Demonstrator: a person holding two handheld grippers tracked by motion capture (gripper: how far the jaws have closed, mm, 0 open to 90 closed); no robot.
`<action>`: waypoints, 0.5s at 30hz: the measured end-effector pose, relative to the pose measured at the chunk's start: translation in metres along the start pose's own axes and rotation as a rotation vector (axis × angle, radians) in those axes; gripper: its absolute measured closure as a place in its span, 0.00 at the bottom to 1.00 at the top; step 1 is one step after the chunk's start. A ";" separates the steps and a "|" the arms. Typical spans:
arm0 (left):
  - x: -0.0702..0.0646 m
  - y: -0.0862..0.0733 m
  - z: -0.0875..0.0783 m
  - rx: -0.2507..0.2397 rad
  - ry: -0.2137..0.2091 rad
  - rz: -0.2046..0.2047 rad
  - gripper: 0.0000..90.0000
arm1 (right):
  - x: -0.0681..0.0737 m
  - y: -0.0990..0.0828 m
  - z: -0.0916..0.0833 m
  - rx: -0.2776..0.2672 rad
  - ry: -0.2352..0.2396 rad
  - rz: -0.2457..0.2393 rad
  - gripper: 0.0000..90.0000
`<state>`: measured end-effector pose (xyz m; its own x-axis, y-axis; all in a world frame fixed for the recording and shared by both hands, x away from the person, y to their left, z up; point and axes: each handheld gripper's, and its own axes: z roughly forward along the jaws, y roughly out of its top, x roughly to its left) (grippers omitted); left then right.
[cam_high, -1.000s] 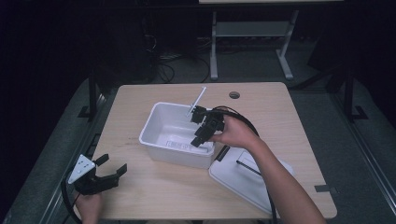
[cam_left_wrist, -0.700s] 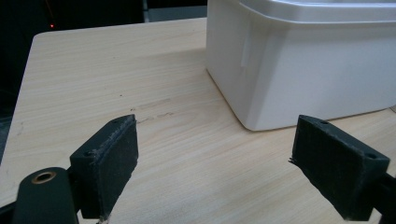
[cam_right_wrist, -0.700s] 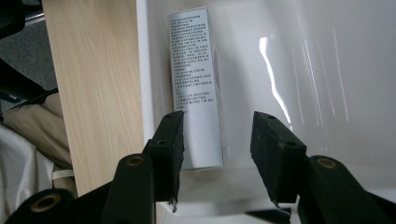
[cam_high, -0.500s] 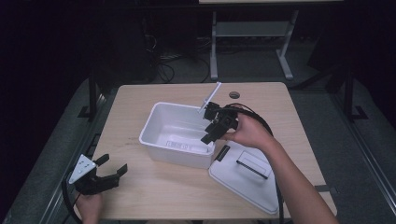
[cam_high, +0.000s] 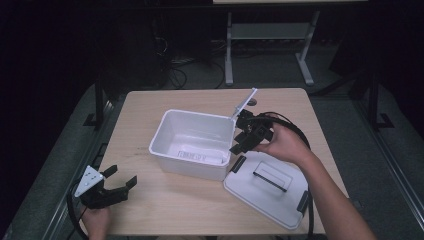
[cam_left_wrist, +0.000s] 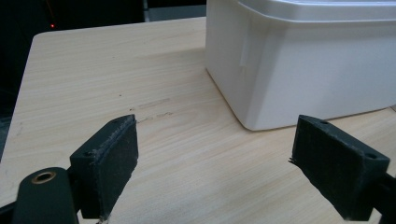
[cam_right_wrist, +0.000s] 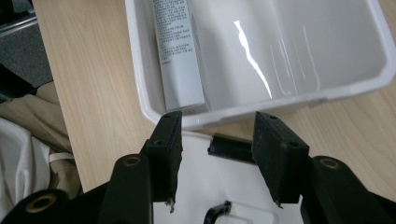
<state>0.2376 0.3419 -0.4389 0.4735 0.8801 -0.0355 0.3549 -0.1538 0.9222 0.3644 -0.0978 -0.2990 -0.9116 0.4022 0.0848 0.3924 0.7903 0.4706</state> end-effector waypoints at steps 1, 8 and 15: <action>0.000 0.000 0.000 0.000 0.000 -0.001 0.15 | 0.000 -0.003 -0.001 0.000 -0.003 0.006 0.58; -0.001 0.000 0.000 0.002 0.002 0.003 0.15 | -0.003 -0.021 -0.008 -0.005 -0.016 0.033 0.57; 0.000 0.000 0.001 0.002 0.004 0.004 0.15 | -0.001 -0.036 -0.011 0.004 -0.030 0.048 0.57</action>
<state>0.2380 0.3412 -0.4392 0.4719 0.8811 -0.0304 0.3546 -0.1581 0.9216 0.3502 -0.1318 -0.3060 -0.8878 0.4531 0.0809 0.4360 0.7716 0.4632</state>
